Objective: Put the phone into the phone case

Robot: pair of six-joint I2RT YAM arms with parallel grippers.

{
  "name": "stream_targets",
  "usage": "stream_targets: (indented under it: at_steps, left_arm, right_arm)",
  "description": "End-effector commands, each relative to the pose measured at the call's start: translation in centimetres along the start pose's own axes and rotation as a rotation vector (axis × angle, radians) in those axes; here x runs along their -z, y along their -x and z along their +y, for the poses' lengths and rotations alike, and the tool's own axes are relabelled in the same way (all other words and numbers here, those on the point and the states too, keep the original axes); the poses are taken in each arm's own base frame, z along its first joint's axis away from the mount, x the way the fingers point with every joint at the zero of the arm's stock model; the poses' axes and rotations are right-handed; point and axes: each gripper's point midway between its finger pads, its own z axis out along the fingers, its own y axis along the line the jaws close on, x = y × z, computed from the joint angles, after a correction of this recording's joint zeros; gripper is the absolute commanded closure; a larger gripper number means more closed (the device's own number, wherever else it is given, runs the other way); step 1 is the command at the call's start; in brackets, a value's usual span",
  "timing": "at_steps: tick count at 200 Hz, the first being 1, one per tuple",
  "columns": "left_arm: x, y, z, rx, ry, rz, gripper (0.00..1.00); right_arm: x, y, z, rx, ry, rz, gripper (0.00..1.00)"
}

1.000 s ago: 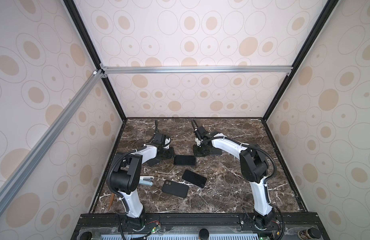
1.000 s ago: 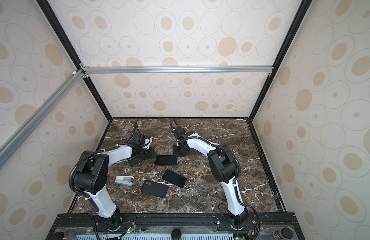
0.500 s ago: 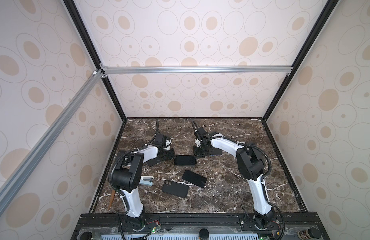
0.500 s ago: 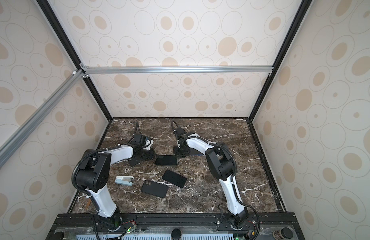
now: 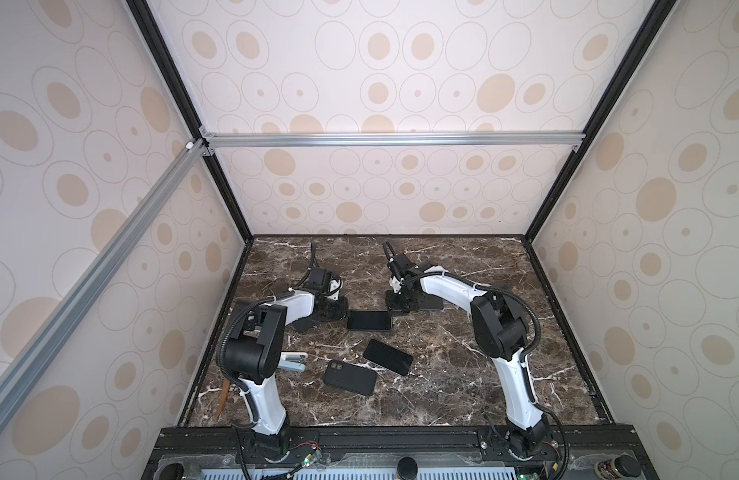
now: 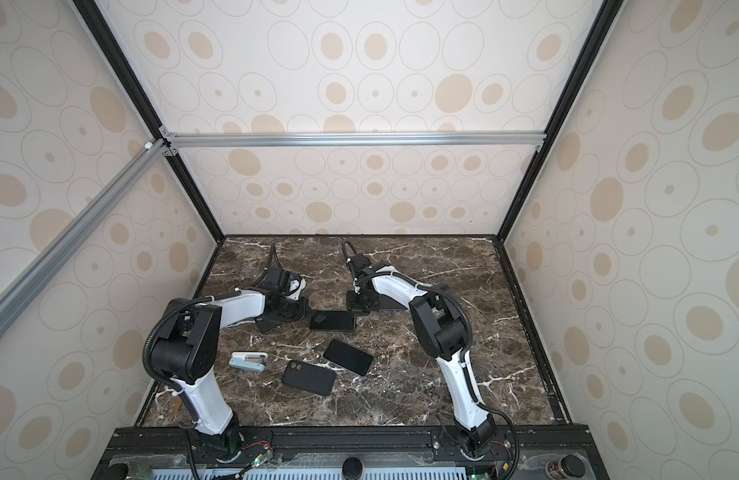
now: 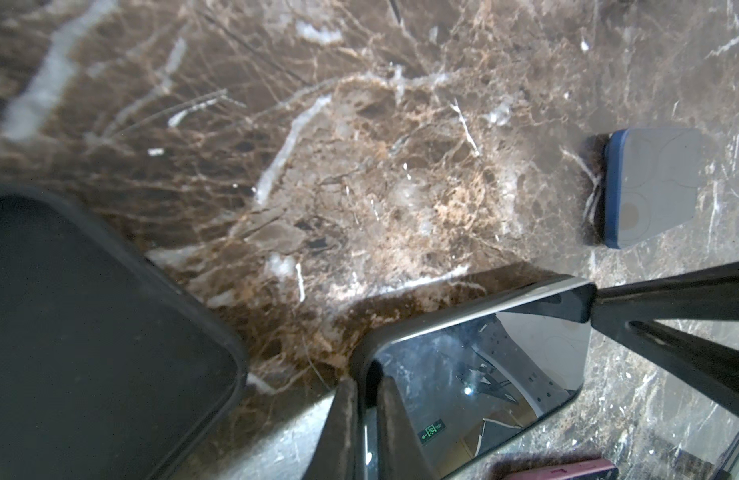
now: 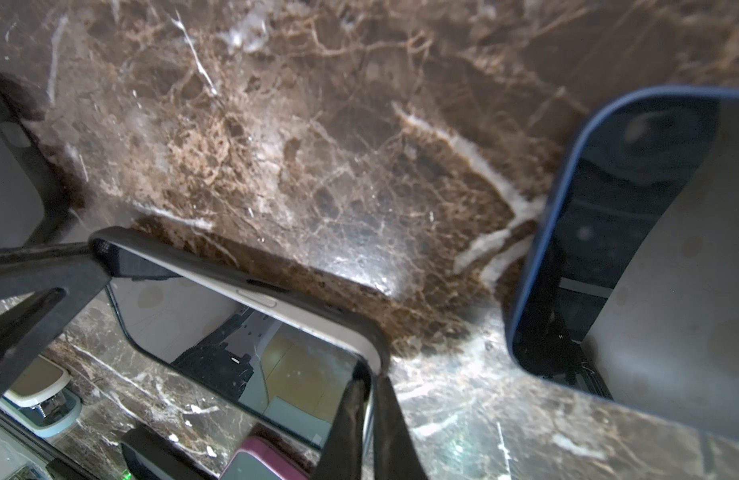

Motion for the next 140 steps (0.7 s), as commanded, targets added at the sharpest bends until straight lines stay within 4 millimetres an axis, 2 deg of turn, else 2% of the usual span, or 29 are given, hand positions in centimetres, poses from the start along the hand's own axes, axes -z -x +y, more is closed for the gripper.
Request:
stream_targets:
  at_steps: [1,88,140]
  left_arm:
    - [-0.6,-1.0,0.8,-0.011,0.023,0.038,0.88]
    - [-1.1,-1.4,0.8,0.001,0.011,0.05,0.87]
    - [-1.3,-1.8,1.1,0.0,0.024,0.056,0.87]
  right_arm:
    - [-4.4,-2.0,-3.9,-0.044,-0.128,0.096,0.92]
    - [-7.4,-4.3,-3.1,-0.059,-0.139,0.152,0.94]
    - [-9.0,-5.2,-3.6,-0.1,-0.157,0.168,0.95]
